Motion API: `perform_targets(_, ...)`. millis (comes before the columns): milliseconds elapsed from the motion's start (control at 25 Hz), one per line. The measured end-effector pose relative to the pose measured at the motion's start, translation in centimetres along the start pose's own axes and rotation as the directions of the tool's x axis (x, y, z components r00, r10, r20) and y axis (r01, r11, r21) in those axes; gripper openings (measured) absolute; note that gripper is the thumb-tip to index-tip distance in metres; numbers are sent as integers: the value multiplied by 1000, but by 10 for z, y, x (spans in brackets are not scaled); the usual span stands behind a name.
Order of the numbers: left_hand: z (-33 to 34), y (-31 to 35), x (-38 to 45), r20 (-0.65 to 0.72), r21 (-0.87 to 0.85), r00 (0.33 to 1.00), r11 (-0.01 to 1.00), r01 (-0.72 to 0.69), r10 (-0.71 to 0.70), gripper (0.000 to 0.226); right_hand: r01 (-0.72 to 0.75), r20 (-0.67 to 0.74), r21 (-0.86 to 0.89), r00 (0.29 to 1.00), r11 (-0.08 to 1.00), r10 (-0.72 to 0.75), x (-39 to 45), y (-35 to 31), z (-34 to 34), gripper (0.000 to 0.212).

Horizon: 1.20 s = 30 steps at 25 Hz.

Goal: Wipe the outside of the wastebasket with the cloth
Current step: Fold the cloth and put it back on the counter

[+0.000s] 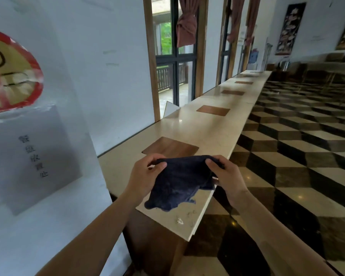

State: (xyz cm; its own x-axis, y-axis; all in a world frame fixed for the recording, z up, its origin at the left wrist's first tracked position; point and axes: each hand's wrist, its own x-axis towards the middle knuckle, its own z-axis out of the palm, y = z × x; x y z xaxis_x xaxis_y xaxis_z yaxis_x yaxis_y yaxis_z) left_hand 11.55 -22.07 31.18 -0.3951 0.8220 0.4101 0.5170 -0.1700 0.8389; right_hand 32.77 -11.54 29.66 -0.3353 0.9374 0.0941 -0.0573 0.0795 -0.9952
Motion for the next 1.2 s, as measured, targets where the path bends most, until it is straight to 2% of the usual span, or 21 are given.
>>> perform_targets(120, 22, -15, 21, -75, -58, 994, 995, 76, -81, 15, -69, 18, 76, 998, 995, 68, 31, 18, -4, 17)
perform_targets(240, 39, -37, 40, -87, -108, 983, 982, 154, -164, 16, -110, 6, 80, 994, 991, 110, 56, 37, -6, 16)
perform_targets(480, 74, -113, 57, -70, -178, 937, 928, 326, -343, 10, -141, -93, -88, 987, 986, 133, 95, 96, 6, 7)
perform_targets(600, 95, -165, 69, -51, -266, 879, 855, 445, -474, 12, -197, -108, -165, 977, 966, 181, 122, 138, 17, 10)
perform_targets(720, 113, -214, 86, -8, -367, 787, 734, 571, -617, 11, -281, -123, -179, 957, 943, 262, 152, 181, 24, 13)
perform_targets(880, 142, -285, 108, 18, -330, 693, 650, 685, -721, 9, -441, -109, -167, 897, 882, 428, 196, 248, 30, 16)
perform_targets(960, 156, -314, 118, -2, -230, 711, 692, 684, -703, 10, -443, -134, -195, 896, 875, 424, 216, 274, 33, 17)
perform_targets(1080, 167, -346, 135, -27, -68, 792, 792, 607, -609, 9, -374, -145, -271, 927, 887, 346, 240, 301, 37, 14)
perform_targets(1200, 172, -374, 143, 24, 248, 911, 885, 394, -413, 15, -261, -135, -512, 965, 818, 224, 254, 324, 32, 9)
